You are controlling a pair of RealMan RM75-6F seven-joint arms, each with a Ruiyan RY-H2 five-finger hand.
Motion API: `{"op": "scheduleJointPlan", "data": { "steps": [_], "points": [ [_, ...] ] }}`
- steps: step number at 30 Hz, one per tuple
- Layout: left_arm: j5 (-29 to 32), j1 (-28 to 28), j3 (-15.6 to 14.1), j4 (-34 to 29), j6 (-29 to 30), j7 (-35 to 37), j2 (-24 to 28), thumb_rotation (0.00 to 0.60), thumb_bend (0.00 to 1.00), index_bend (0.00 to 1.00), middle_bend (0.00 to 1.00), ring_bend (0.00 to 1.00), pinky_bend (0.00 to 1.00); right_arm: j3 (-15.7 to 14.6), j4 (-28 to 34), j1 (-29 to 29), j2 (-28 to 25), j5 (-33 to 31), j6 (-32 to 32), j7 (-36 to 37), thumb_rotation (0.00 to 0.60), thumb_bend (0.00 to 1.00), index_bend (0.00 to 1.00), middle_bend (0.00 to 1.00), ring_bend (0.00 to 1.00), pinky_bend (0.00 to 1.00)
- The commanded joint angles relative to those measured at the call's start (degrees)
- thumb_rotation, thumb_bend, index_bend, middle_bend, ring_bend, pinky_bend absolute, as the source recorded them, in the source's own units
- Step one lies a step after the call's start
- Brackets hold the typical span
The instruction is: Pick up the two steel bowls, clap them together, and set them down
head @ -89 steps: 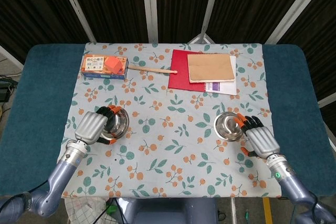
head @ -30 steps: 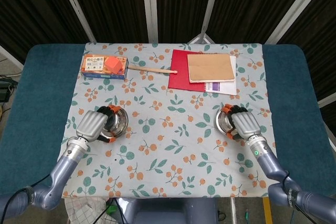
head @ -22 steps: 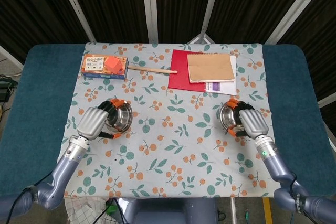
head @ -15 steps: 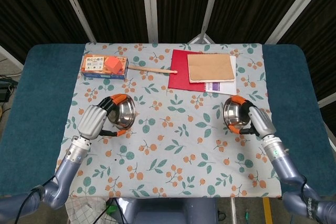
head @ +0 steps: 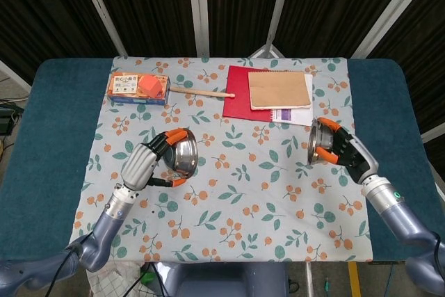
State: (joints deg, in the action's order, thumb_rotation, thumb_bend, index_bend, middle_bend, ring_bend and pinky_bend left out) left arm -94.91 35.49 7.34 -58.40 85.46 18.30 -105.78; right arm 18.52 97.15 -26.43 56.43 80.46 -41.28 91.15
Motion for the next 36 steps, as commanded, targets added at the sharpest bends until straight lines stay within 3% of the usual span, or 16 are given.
{"op": "scheduleJointPlan", "data": {
  "steps": [1, 7, 14, 36],
  "points": [
    [-1.8, 1.5, 0.6, 3.9, 2.6, 1.8, -2.9, 0.6, 0.26, 0.43, 0.54, 0.44, 0.66, 0.0, 1.4, -1.3, -4.7, 8.5, 3.9, 13.9, 0.6, 0.35, 0.75, 0.65, 0.64, 0.8],
    [-3.1, 3.4, 2.0, 7.9, 6.3, 4.8, -6.8, 0.6, 0.26, 0.43, 0.54, 0.44, 0.65, -1.9, 1.7, -3.2, -4.0, 9.4, 3.9, 17.6, 0.6, 0.35, 0.75, 0.65, 0.64, 0.8],
    [-4.9, 6.6, 3.6, 12.4, 10.9, 7.9, -11.8, 0.6, 0.26, 0.43, 0.54, 0.44, 0.66, -3.4, 3.9, -5.6, -3.2, 8.5, 4.9, 15.6, 0.6, 0.35, 0.75, 0.65, 0.64, 0.8],
    [-5.2, 12.1, 3.2, 22.0, 11.7, 9.4, -19.8, 0.6, 0.26, 0.43, 0.55, 0.44, 0.66, -2.8, 14.0, -7.8, -4.7, -2.2, 5.0, 5.7, 0.6, 0.36, 0.75, 0.65, 0.64, 0.8]
  ]
}}
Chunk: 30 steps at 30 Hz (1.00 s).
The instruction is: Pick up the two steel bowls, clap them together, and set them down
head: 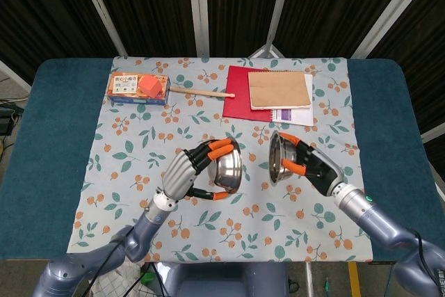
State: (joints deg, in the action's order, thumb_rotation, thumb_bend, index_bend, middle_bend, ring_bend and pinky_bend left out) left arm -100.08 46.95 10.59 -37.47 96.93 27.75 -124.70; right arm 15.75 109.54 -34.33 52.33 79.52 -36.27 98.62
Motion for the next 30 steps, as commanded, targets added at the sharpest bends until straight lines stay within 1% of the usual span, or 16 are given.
{"op": "scheduleJointPlan", "data": {
  "steps": [1, 5, 9, 18, 25, 30],
  "points": [
    [0.0, 0.7, -0.1, 1.4, 0.3, 0.1, -1.1, 0.6, 0.26, 0.43, 0.55, 0.44, 0.66, 0.0, 2.2, 0.2, -0.7, -1.5, -0.1, -2.3, 0.6, 0.36, 0.75, 0.65, 0.64, 0.8],
    [0.2, 1.0, -0.1, 2.4, 0.6, 0.3, -1.8, 0.6, 0.26, 0.43, 0.55, 0.44, 0.65, -0.1, 4.0, 0.5, -1.2, -2.8, -0.5, -4.3, 0.6, 0.36, 0.75, 0.65, 0.64, 0.8],
    [0.5, 1.2, -0.3, 3.4, 0.8, 0.3, -2.2, 0.6, 0.26, 0.43, 0.55, 0.44, 0.65, -0.1, 6.4, 1.0, -1.4, -5.6, -1.2, -7.1, 0.6, 0.36, 0.75, 0.65, 0.64, 0.8],
    [0.8, 1.6, -0.8, 3.7, 1.3, -0.3, -2.3, 0.6, 0.26, 0.43, 0.55, 0.44, 0.65, -0.3, 13.0, 1.0, -0.2, -14.2, -3.1, -16.6, 0.6, 0.36, 0.75, 0.65, 0.64, 0.8],
    [1.1, 1.4, -1.2, 3.1, 1.9, -0.3, -1.7, 0.6, 0.26, 0.43, 0.55, 0.44, 0.65, -0.8, 17.2, 0.7, 1.0, -19.0, -4.5, -23.9, 0.6, 0.36, 0.75, 0.65, 0.64, 0.8],
    [1.4, 1.4, -1.4, 2.7, 1.9, -0.3, -1.4, 0.6, 0.26, 0.43, 0.55, 0.44, 0.65, -0.8, 19.1, 0.9, 1.8, -21.2, -5.7, -27.3, 0.6, 0.36, 0.75, 0.65, 0.64, 0.8]
  ]
}}
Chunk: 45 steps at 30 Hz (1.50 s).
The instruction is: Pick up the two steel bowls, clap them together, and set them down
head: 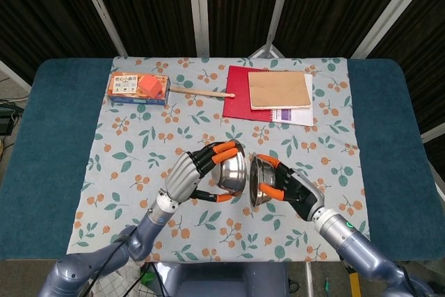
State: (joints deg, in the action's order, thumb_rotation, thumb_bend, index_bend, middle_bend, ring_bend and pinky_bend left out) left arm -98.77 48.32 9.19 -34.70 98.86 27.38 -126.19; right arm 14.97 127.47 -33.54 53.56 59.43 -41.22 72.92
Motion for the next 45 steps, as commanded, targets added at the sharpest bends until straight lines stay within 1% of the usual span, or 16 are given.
{"op": "scheduleJointPlan", "data": {
  "steps": [1, 15, 19, 25, 30, 36, 40, 45],
  "points": [
    [0.1, 0.0, -0.1, -0.2, -0.1, 0.1, 0.1, 0.6, 0.26, 0.43, 0.55, 0.44, 0.65, 0.0, 1.6, 0.1, 0.8, -1.4, -1.0, -2.1, 0.6, 0.36, 0.75, 0.65, 0.64, 0.8],
    [0.7, -0.2, -0.6, -3.1, -0.4, 0.9, 0.6, 0.6, 0.26, 0.42, 0.54, 0.44, 0.65, 1.7, 7.5, 1.3, 2.0, -5.3, -3.6, -7.8, 0.6, 0.36, 0.72, 0.65, 0.62, 0.8],
    [0.8, -0.7, -1.2, -5.2, -0.8, 1.2, 0.7, 0.6, 0.26, 0.42, 0.54, 0.44, 0.65, 2.2, 7.5, 1.9, 3.1, -4.7, -3.0, -8.6, 0.6, 0.36, 0.72, 0.65, 0.61, 0.8],
    [0.0, -1.2, -1.9, -7.8, -0.2, -1.2, 2.2, 0.6, 0.26, 0.42, 0.54, 0.44, 0.65, 3.0, 7.5, 3.4, 3.6, -3.6, -2.6, -8.9, 0.6, 0.36, 0.71, 0.65, 0.61, 0.8],
    [-0.7, -1.7, -2.2, -12.9, 0.1, -3.9, 5.4, 0.6, 0.26, 0.42, 0.54, 0.44, 0.65, 4.2, 7.5, 5.2, 2.3, -2.8, -2.9, -8.5, 0.6, 0.36, 0.71, 0.65, 0.61, 0.8],
    [-1.5, -3.3, -3.2, -21.2, -0.1, -7.8, 11.1, 0.6, 0.26, 0.42, 0.54, 0.44, 0.65, 5.8, 7.1, 7.3, -0.7, -4.4, -3.2, -7.3, 0.6, 0.36, 0.71, 0.65, 0.61, 0.8],
    [-1.9, -4.3, -3.5, -25.9, -0.6, -10.6, 14.6, 0.6, 0.26, 0.42, 0.54, 0.44, 0.65, 6.9, 4.7, 8.1, -1.4, -4.8, -2.2, -6.1, 0.6, 0.36, 0.71, 0.65, 0.6, 0.8],
    [-2.4, -5.5, -3.9, -29.6, -0.8, -12.7, 17.8, 0.6, 0.26, 0.42, 0.54, 0.44, 0.65, 8.0, 1.6, 8.7, -1.7, -5.2, -0.3, -4.4, 0.6, 0.36, 0.71, 0.65, 0.6, 0.8]
  ]
}}
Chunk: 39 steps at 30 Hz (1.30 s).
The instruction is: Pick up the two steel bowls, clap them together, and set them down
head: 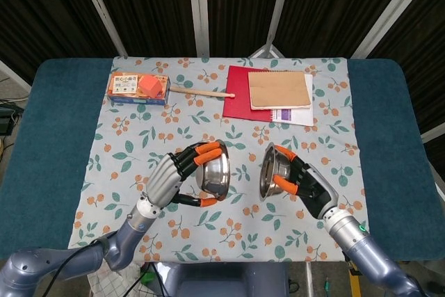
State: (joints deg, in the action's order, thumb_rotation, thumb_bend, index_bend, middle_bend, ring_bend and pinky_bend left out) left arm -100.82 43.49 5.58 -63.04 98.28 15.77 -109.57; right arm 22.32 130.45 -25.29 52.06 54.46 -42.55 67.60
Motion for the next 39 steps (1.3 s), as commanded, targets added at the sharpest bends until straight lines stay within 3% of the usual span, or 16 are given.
{"op": "scheduleJointPlan", "data": {
  "steps": [1, 5, 14, 29, 39],
  "points": [
    [-0.4, -0.9, -0.3, -1.8, -0.4, -1.5, 1.7, 0.6, 0.26, 0.42, 0.54, 0.44, 0.65, 0.9, -2.0, 0.6, -0.1, -0.4, 1.4, 1.4, 0.6, 0.36, 0.71, 0.65, 0.6, 0.8],
    [-0.3, -1.2, -0.3, -2.4, -1.5, -2.1, 2.3, 0.6, 0.26, 0.42, 0.54, 0.44, 0.65, 1.4, -2.2, 0.9, 0.5, -0.4, 2.4, 1.8, 0.6, 0.36, 0.71, 0.65, 0.6, 0.8],
    [-0.1, -0.3, 0.4, 1.9, -3.7, -0.2, -1.2, 0.6, 0.26, 0.42, 0.54, 0.44, 0.65, 1.4, 4.5, 0.3, 2.5, 0.8, 2.2, -2.6, 0.6, 0.36, 0.71, 0.65, 0.6, 0.8],
    [-1.4, 0.4, 0.9, 3.9, -2.7, 2.4, -4.5, 0.6, 0.26, 0.42, 0.54, 0.44, 0.65, 0.5, 4.5, -1.1, 10.4, 4.3, 3.2, -4.2, 0.6, 0.37, 0.7, 0.64, 0.59, 0.8],
    [-1.5, 0.1, 1.0, 4.5, -2.4, 2.5, -4.0, 0.6, 0.26, 0.42, 0.54, 0.44, 0.65, 1.3, 4.5, 0.5, 8.6, 3.4, 1.3, -5.0, 0.6, 0.36, 0.69, 0.64, 0.59, 0.8]
  ]
}}
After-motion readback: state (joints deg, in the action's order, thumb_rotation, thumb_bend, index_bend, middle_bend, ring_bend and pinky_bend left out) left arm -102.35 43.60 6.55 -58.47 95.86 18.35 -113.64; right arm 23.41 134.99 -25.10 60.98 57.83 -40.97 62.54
